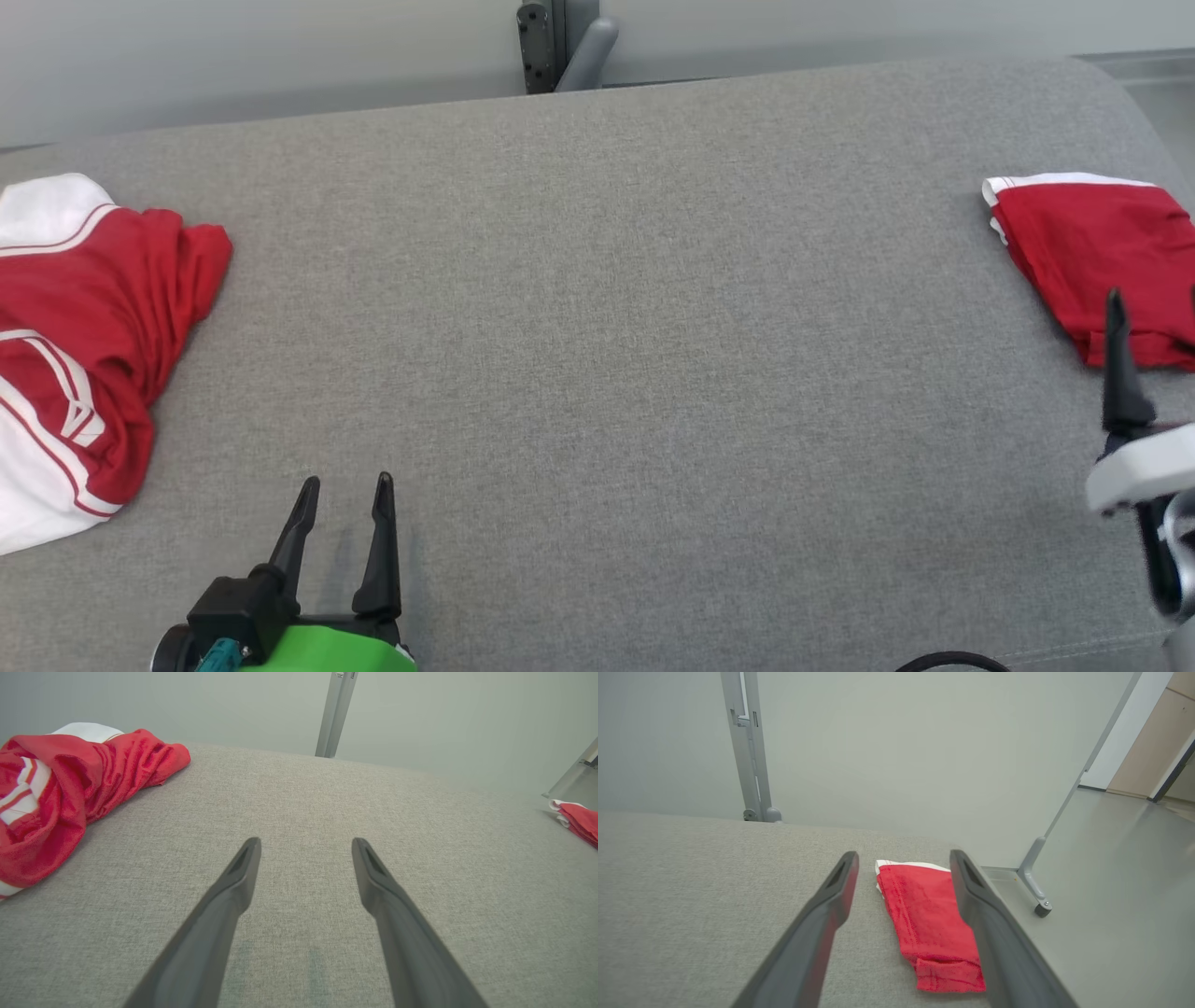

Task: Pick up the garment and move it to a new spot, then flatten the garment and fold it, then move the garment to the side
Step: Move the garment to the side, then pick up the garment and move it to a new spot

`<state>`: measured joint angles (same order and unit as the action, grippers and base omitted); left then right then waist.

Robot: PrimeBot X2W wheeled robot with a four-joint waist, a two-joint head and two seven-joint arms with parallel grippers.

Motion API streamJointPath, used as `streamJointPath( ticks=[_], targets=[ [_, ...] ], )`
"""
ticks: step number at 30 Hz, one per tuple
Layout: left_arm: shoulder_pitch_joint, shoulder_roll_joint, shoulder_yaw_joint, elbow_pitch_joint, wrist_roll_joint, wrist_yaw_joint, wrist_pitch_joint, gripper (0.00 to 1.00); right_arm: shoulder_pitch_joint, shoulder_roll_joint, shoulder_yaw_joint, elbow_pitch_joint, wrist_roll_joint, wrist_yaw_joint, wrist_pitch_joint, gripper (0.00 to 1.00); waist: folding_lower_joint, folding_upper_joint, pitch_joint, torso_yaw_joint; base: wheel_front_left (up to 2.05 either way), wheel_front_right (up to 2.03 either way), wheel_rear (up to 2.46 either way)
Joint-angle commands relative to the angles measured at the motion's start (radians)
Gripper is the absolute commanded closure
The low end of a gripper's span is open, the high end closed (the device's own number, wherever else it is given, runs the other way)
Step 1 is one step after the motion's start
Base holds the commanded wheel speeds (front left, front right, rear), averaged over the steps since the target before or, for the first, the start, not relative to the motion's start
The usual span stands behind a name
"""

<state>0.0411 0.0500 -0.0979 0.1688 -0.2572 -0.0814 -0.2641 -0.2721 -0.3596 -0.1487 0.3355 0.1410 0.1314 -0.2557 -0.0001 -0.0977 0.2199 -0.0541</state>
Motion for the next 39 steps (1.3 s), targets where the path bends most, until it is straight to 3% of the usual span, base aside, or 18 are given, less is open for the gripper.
streamJointPath(
  ticks=[1, 6, 12, 25, 28, 32, 33, 39],
  targets=[
    [0.017, 0.002, 0.009, 0.006, 0.002, -0.008, -0.001, 0.0, 0.054, 0.047, -0.017, -0.026, 0.013, -0.001, -0.006, 0.0, 0.0001, 0.0003, -0.059, 0.026, 0.0, 0.0, 0.0],
    [0.019, 0.002, 0.041, 0.016, 0.027, -0.023, -0.001, 0.0, 0.247, 0.161, 0.009, -0.169, -0.053, -0.001, -0.007, 0.0, 0.0001, 0.0003, -0.093, 0.035, 0.0, 0.0, 0.0],
    [0.046, 0.002, 0.085, 0.027, 0.035, -0.02, -0.001, 0.0, 0.326, 0.232, 0.03, -0.17, -0.089, -0.002, -0.007, 0.0, 0.0001, 0.0003, -0.119, 0.02, 0.0, 0.0, 0.0],
    [0.035, 0.002, 0.097, 0.043, 0.019, -0.019, -0.001, 0.0, 0.342, 0.262, 0.021, -0.179, -0.131, -0.002, -0.007, 0.0, 0.0001, 0.0003, -0.135, 0.061, 0.0, 0.0, 0.0],
    [0.033, 0.002, 0.091, 0.037, 0.014, -0.016, -0.001, 0.0, 0.348, 0.262, 0.031, -0.19, -0.131, -0.002, -0.007, 0.0, 0.0001, 0.0003, -0.14, 0.11, 0.0, 0.0, 0.0],
    [0.039, 0.002, 0.092, 0.043, 0.014, -0.013, -0.001, 0.0, 0.359, 0.266, 0.049, -0.2, -0.129, -0.002, -0.007, 0.0, 0.0001, 0.0003, -0.155, 0.231, 0.0, 0.0, 0.0],
    [0.039, 0.002, 0.092, 0.043, 0.014, -0.013, -0.001, 0.0, 0.359, 0.266, 0.049, -0.2, -0.129, -0.002, -0.007, 0.0, 0.0001, 0.0003, -0.155, 0.231, 0.0, 0.0, 0.0],
    [0.074, 0.002, 0.114, 0.039, 0.012, -0.005, -0.001, 0.0, 0.335, 0.273, 0.098, -0.204, -0.117, -0.002, -0.007, 0.0, 0.0001, 0.0003, -0.174, 0.412, 0.0, 0.0, 0.0]
  ],
)
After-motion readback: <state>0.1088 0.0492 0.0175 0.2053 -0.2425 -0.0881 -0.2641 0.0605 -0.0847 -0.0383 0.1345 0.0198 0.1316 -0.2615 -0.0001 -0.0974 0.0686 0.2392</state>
